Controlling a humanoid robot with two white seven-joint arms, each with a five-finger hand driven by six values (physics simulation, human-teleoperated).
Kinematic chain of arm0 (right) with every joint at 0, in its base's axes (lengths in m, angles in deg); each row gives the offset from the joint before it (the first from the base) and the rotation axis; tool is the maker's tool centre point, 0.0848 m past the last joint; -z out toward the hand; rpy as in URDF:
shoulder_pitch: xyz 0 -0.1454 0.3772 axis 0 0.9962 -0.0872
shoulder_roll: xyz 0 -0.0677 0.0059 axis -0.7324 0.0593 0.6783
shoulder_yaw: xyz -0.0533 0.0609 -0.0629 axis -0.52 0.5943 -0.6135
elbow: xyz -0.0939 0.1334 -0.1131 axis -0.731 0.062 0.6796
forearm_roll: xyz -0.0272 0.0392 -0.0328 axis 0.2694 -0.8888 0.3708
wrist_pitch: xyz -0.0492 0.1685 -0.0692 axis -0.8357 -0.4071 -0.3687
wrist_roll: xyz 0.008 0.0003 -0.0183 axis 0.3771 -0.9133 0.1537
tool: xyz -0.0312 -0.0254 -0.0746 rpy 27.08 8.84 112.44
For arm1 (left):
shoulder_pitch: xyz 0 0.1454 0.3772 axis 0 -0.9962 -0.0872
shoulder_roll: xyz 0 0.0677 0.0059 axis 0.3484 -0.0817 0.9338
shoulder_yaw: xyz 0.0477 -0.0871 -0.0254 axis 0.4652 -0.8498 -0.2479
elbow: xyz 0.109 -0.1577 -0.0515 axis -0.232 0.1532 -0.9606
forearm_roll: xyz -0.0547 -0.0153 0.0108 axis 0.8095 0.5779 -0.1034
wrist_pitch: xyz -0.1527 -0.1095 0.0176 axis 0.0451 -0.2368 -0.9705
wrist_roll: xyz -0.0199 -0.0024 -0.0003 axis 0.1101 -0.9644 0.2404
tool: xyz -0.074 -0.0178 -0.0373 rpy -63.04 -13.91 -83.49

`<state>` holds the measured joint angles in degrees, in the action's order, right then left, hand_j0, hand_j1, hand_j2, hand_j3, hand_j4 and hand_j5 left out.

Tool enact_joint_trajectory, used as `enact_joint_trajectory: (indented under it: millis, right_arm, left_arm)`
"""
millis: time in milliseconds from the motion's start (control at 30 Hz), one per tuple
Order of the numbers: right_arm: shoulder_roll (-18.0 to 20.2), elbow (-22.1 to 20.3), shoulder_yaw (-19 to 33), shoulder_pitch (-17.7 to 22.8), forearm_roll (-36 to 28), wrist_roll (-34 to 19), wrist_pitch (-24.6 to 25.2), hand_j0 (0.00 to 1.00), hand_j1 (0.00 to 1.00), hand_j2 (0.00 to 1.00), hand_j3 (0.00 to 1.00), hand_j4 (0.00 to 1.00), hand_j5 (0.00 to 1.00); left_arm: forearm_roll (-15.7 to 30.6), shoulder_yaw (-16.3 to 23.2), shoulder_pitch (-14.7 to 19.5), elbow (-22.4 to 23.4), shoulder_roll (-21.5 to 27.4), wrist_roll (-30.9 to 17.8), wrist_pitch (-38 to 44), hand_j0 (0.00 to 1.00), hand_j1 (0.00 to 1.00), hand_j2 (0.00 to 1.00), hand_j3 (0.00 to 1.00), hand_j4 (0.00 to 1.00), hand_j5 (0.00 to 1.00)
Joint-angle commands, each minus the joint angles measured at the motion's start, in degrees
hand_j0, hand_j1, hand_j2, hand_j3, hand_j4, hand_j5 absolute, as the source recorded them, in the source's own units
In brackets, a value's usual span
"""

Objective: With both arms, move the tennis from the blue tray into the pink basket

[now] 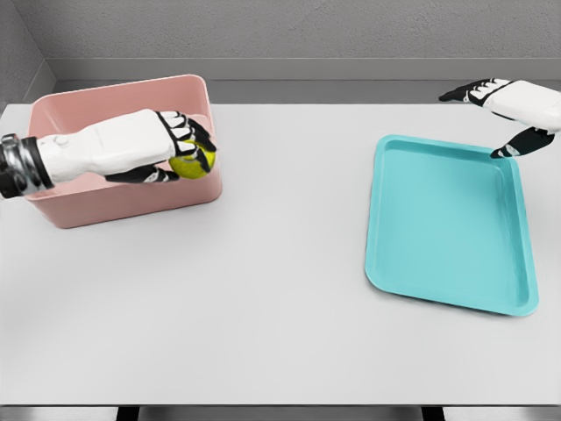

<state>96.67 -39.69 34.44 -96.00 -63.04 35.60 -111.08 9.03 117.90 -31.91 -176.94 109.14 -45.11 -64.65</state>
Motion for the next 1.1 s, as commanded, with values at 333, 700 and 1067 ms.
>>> enact_joint_trajectory:
  millis: [333, 700, 1067]
  right_arm:
    - [0.1, 0.0, 0.1, -0.1, -0.4, 0.0, 0.1, 1.0, 1.0, 1.0, 1.0, 1.0, 1.0]
    - [0.1, -0.1, 0.1, 0.0, -0.3, 0.0, 0.1, 1.0, 1.0, 1.0, 1.0, 1.0, 1.0]
    - [0.1, -0.2, 0.1, -0.1, -0.3, 0.0, 0.1, 1.0, 1.0, 1.0, 1.0, 1.0, 1.0]
  left_arm:
    - [0.8, -0.9, 1.6, 5.4, 0.1, 0.0, 0.1, 0.59, 0.59, 0.59, 0.59, 0.59, 0.59]
    - [0.8, -5.7, 2.0, 6.8, 0.1, 0.1, 0.1, 1.0, 1.0, 1.0, 1.0, 1.0, 1.0]
    - [1.7, -5.6, 0.4, 1.8, 1.1, 0.1, 0.1, 1.0, 1.0, 1.0, 1.0, 1.0, 1.0]
